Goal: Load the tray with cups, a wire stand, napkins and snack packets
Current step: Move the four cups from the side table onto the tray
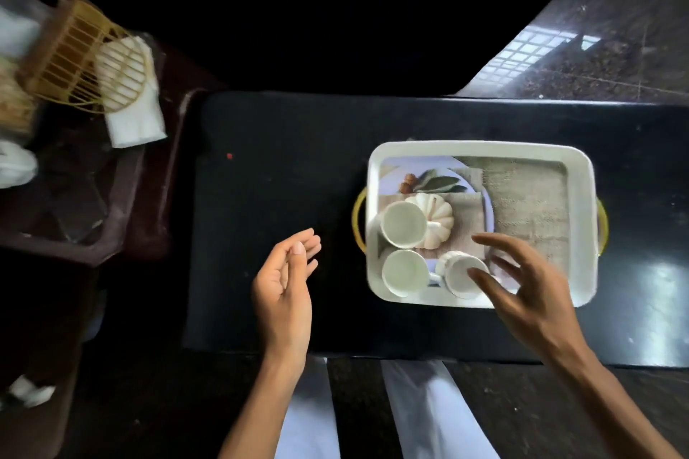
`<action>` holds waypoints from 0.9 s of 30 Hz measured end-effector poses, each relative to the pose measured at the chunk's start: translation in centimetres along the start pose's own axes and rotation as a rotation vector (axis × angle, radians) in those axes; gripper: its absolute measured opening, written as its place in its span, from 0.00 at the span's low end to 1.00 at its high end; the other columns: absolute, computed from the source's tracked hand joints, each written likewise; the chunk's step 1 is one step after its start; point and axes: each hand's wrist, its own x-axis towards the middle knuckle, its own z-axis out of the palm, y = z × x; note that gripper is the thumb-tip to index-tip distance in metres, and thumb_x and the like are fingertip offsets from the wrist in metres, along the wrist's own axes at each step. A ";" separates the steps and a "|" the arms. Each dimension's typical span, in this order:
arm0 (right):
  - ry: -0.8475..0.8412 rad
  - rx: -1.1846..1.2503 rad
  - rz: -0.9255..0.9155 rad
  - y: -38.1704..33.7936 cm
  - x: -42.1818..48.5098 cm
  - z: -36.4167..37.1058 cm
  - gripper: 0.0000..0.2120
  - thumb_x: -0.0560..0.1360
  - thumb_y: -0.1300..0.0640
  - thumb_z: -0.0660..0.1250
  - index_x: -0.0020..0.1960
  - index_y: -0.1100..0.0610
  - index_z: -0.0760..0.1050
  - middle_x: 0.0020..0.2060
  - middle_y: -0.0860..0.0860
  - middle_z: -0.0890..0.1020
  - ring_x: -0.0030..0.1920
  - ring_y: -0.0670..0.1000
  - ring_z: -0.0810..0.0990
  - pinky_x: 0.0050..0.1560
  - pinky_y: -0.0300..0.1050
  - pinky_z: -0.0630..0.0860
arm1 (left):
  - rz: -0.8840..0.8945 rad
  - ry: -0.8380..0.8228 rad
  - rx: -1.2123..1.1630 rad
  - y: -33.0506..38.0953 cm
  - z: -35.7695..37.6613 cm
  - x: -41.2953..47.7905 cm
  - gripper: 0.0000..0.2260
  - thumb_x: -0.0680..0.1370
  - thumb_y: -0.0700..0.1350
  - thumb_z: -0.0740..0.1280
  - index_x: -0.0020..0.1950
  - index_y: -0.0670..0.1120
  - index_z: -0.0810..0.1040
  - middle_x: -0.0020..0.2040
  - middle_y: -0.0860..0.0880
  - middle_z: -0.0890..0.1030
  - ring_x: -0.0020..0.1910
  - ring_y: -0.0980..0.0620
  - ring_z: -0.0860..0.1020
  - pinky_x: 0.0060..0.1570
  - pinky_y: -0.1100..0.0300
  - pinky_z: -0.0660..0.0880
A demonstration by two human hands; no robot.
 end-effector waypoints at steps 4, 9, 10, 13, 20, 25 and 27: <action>0.047 0.138 -0.072 -6.5 2.0 3.6 0.16 0.72 0.56 0.73 0.58 0.50 0.78 0.55 0.43 0.84 0.54 0.38 0.83 0.56 0.29 0.77 | 0.055 0.100 0.004 1.6 -4.3 2.7 0.11 0.85 0.44 0.61 0.54 0.53 0.83 0.53 0.56 0.87 0.57 0.55 0.85 0.56 0.56 0.80; -0.025 0.259 -0.163 -14.6 5.8 11.3 0.12 0.74 0.62 0.72 0.57 0.57 0.81 0.51 0.53 0.85 0.49 0.44 0.84 0.55 0.31 0.78 | 0.119 0.234 -0.021 4.4 -11.2 7.5 0.11 0.85 0.41 0.61 0.56 0.51 0.82 0.54 0.54 0.86 0.56 0.56 0.84 0.57 0.56 0.82; -0.044 0.254 -0.184 -16.2 6.5 13.1 0.12 0.74 0.64 0.72 0.57 0.58 0.81 0.51 0.53 0.85 0.48 0.44 0.84 0.54 0.31 0.78 | 0.134 0.262 -0.030 5.1 -12.6 8.5 0.11 0.85 0.41 0.61 0.56 0.51 0.82 0.56 0.52 0.85 0.56 0.56 0.84 0.58 0.56 0.81; -0.115 0.232 -0.268 -21.0 8.6 18.3 0.12 0.74 0.66 0.73 0.57 0.59 0.80 0.51 0.54 0.85 0.50 0.49 0.85 0.54 0.36 0.80 | 0.197 0.340 -0.041 7.0 -16.8 11.4 0.09 0.85 0.41 0.61 0.59 0.47 0.81 0.58 0.48 0.84 0.57 0.54 0.84 0.58 0.54 0.81; -0.255 0.185 -0.435 -30.7 11.6 29.3 0.12 0.75 0.64 0.73 0.58 0.60 0.81 0.49 0.51 0.85 0.50 0.44 0.84 0.51 0.28 0.79 | 0.295 0.551 0.053 8.9 -26.8 17.9 0.12 0.84 0.43 0.62 0.66 0.43 0.79 0.63 0.46 0.83 0.61 0.56 0.82 0.61 0.51 0.80; -0.320 0.224 -0.428 -35.2 12.7 36.2 0.14 0.74 0.62 0.74 0.59 0.61 0.80 0.49 0.51 0.83 0.47 0.43 0.81 0.47 0.23 0.75 | 0.241 0.552 0.140 7.3 -31.6 22.8 0.14 0.85 0.43 0.60 0.68 0.44 0.78 0.68 0.47 0.79 0.66 0.53 0.78 0.67 0.49 0.76; -0.312 0.239 -0.411 -36.2 13.0 38.2 0.15 0.74 0.63 0.75 0.59 0.61 0.80 0.49 0.52 0.84 0.49 0.45 0.82 0.49 0.26 0.77 | 0.168 0.517 0.108 6.7 -32.4 24.5 0.15 0.86 0.43 0.59 0.71 0.43 0.77 0.69 0.46 0.79 0.68 0.50 0.77 0.69 0.46 0.75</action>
